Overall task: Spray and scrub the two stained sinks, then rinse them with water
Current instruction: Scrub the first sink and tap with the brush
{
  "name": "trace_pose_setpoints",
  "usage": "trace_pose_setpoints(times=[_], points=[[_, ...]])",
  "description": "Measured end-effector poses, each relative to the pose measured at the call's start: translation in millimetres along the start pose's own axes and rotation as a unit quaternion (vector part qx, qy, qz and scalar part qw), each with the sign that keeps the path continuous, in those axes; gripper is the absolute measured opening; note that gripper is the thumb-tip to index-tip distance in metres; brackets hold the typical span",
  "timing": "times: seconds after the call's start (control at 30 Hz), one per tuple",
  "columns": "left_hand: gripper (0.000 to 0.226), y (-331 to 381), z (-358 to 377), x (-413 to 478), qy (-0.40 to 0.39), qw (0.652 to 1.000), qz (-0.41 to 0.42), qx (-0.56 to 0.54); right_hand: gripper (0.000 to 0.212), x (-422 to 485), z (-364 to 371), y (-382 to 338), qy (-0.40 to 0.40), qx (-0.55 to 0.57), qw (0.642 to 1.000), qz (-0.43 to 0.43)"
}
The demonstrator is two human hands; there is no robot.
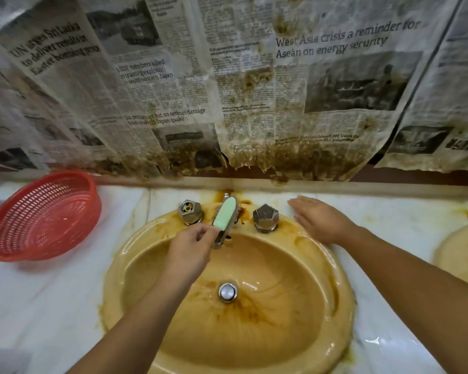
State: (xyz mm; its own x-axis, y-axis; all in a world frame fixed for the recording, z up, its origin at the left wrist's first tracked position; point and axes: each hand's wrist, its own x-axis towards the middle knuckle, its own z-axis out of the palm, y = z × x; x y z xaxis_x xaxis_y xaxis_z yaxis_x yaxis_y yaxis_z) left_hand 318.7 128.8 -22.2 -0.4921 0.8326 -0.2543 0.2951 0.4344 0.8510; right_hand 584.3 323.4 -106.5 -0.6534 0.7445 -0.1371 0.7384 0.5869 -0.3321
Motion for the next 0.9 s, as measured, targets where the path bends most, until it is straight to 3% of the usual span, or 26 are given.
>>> trace_pose_setpoints(times=[0.13,0.27,0.5,0.7,0.8,0.9], points=[[0.013,-5.8,-7.6,19.9,0.056,0.995,0.035,0.070,0.053,34.3,8.9,19.1,-0.021,-0.035,0.998,-0.041],[0.009,-9.0,-16.7,33.3,0.093,0.989,0.038,0.112,0.093,43.5,23.0,26.7,-0.014,-0.044,0.996,-0.076],[0.023,-8.1,-28.7,56.5,0.109,0.955,0.045,0.271,0.080,45.0,28.5,33.3,-0.008,-0.040,0.996,-0.074],[0.037,-8.0,-26.1,76.6,-0.008,0.925,0.101,0.366,0.067,45.9,32.3,36.7,0.001,-0.051,0.996,-0.070],[0.034,-1.3,-12.0,96.3,-0.067,0.909,0.079,0.403,0.065,45.8,31.5,36.8,0.006,-0.057,0.996,-0.069],[0.029,2.5,-4.2,107.2,-0.090,0.923,0.034,0.372,0.065,46.1,32.4,37.2,0.016,-0.062,0.995,-0.072]])
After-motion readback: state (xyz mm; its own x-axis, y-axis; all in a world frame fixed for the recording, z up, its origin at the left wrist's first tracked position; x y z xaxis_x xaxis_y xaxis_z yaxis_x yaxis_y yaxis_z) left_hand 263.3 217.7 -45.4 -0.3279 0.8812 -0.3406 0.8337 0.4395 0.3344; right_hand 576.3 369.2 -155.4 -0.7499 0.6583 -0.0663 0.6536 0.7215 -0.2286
